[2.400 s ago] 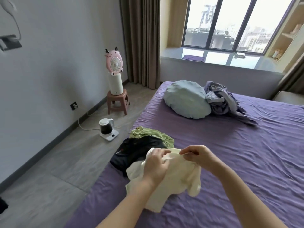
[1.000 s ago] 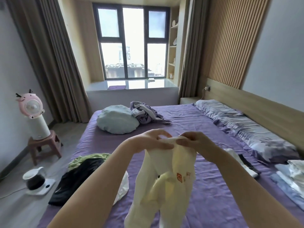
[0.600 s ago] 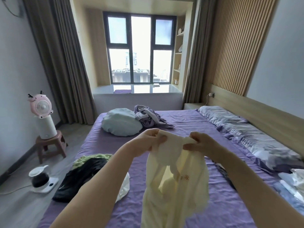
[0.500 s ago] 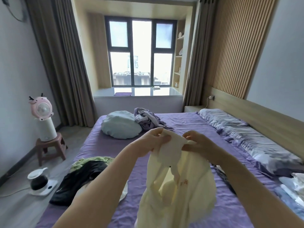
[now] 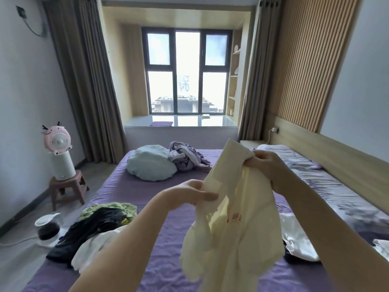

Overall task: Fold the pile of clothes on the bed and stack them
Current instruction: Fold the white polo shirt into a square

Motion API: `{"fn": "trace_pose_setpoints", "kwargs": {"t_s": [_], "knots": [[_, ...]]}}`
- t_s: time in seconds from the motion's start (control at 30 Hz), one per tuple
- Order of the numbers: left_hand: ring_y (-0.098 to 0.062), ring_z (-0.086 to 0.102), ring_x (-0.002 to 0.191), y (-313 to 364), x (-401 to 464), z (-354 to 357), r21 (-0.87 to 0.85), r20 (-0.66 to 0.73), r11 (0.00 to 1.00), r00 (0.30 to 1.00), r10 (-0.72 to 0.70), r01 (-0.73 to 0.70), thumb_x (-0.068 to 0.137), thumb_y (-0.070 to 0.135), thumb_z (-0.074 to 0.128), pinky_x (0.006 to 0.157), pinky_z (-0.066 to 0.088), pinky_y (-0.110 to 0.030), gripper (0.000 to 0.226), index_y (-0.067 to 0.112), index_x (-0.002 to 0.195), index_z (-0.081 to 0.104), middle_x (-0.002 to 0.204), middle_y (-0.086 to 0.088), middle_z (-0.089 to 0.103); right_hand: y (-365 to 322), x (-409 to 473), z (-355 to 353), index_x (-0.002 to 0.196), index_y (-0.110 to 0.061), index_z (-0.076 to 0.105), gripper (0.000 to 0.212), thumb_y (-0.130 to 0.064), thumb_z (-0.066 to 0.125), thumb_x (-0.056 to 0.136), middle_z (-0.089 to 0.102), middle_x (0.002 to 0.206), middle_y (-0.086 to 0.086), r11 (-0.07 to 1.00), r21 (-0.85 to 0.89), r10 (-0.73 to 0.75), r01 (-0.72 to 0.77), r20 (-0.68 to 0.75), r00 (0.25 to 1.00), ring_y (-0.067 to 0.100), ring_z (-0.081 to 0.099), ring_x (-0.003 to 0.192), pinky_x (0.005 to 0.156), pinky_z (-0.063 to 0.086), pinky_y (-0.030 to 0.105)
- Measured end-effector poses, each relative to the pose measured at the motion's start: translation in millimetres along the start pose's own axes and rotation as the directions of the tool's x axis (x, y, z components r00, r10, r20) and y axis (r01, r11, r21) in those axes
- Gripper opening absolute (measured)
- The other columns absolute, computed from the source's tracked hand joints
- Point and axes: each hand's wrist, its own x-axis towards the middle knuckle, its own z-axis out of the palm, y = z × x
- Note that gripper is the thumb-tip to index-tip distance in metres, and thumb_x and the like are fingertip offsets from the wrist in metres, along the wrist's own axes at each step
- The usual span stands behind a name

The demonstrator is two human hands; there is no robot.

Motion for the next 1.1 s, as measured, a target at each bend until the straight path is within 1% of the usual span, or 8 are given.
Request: {"fn": "trace_pose_setpoints", "kwargs": {"t_s": [0.23, 0.43, 0.63, 0.73, 0.83, 0.93, 1.0, 1.1], "knots": [[-0.007, 0.06, 0.057, 9, 38, 41, -0.129, -0.301, 0.992, 0.952, -0.047, 0.008, 0.096, 0.02, 0.055, 0.051, 0.049, -0.021, 0.007, 0.019, 0.093, 0.061, 0.069, 0.008, 0.066, 25, 1, -74, 0.104, -0.008, 0.071, 0.023, -0.006, 0.07, 0.081, 0.07, 0.101, 0.016, 0.989, -0.091, 0.142, -0.115, 0.416, 0.898, 0.023, 0.067, 0.086, 0.075, 0.055, 0.033], [-0.015, 0.054, 0.055, 44, 66, 80, -0.343, -0.382, 0.938, 0.904, -0.191, 0.053, 0.093, 0.015, 0.049, 0.055, 0.042, -0.023, 0.016, 0.016, 0.082, 0.061, 0.067, -0.001, 0.058, 44, 1, -92, 0.102, -0.018, 0.073, 0.034, -0.021, 0.069, 0.068, 0.072, 0.1, 0.014, 0.987, 0.078, 0.107, -0.142, 0.345, 0.933, 0.025, 0.069, 0.085, 0.072, 0.056, 0.034], [-0.025, 0.062, 0.087, 67, 78, 102, -0.632, -0.171, 0.771, 0.957, -0.236, 0.078, 0.099, 0.039, 0.042, 0.08, 0.048, -0.035, 0.035, 0.012, 0.109, 0.063, 0.097, -0.008, 0.067, 52, -7, -87, 0.111, -0.032, 0.064, 0.056, -0.051, 0.082, 0.062, 0.072, 0.101, -0.004, 1.0, 0.011, -0.025, 0.023, 0.292, 0.956, 0.017, 0.07, 0.09, 0.069, 0.056, 0.028], [-0.021, 0.047, 0.07, 77, 81, 107, -0.672, -0.07, 0.735, 0.98, -0.187, 0.092, 0.09, 0.06, 0.046, 0.074, 0.042, -0.034, 0.052, 0.011, 0.086, 0.06, 0.067, -0.004, 0.05, 54, -12, -74, 0.116, -0.045, 0.049, 0.075, -0.066, 0.08, 0.051, 0.065, 0.107, -0.013, 0.971, -0.215, -0.034, 0.109, 0.325, 0.945, 0.004, 0.065, 0.094, 0.074, 0.055, 0.024], [-0.021, 0.042, 0.064, 82, 86, 107, -0.666, -0.111, 0.744, 0.981, -0.162, 0.047, 0.086, 0.059, 0.053, 0.069, 0.046, -0.033, 0.051, 0.008, 0.079, 0.057, 0.064, -0.006, 0.041, 61, -7, -68, 0.125, -0.032, 0.043, 0.068, -0.04, 0.077, 0.068, 0.061, 0.107, -0.004, 0.899, -0.406, -0.07, 0.164, 0.237, 0.969, 0.014, 0.061, 0.096, 0.077, 0.053, 0.03], [-0.025, 0.06, 0.069, 77, 87, 107, -0.636, -0.194, 0.771, 0.974, -0.115, -0.036, 0.091, 0.033, 0.052, 0.074, 0.054, -0.035, 0.025, 0.008, 0.089, 0.06, 0.08, -0.012, 0.058, 62, 1, -77, 0.098, -0.012, 0.057, 0.018, -0.015, 0.065, 0.083, 0.061, 0.084, 0.003, 0.895, -0.429, -0.116, 0.123, 0.043, 0.992, 0.019, 0.056, 0.077, 0.065, 0.044, 0.03], [-0.026, 0.066, 0.08, 70, 85, 108, -0.607, -0.249, 0.781, 0.968, -0.013, -0.146, 0.09, 0.008, 0.047, 0.08, 0.056, -0.036, 0.018, 0.008, 0.099, 0.063, 0.095, -0.013, 0.065, 60, 5, -86, 0.088, -0.012, 0.065, 0.005, -0.009, 0.063, 0.085, 0.065, 0.076, 0.004, 0.968, -0.241, -0.073, 0.074, 0.015, 0.997, 0.017, 0.058, 0.068, 0.062, 0.047, 0.03], [-0.019, 0.064, 0.089, 51, 84, 115, -0.331, -0.376, 0.905, 0.917, 0.131, -0.265, 0.086, -0.009, 0.056, 0.079, 0.056, -0.029, 0.045, 0.01, 0.126, 0.047, 0.106, -0.008, 0.064, 56, 9, -92, 0.092, -0.008, 0.07, 0.012, -0.002, 0.062, 0.085, 0.071, 0.074, 0.004, 0.99, 0.128, 0.056, -0.06, 0.034, 0.998, 0.016, 0.065, 0.063, 0.056, 0.053, 0.027]]}}
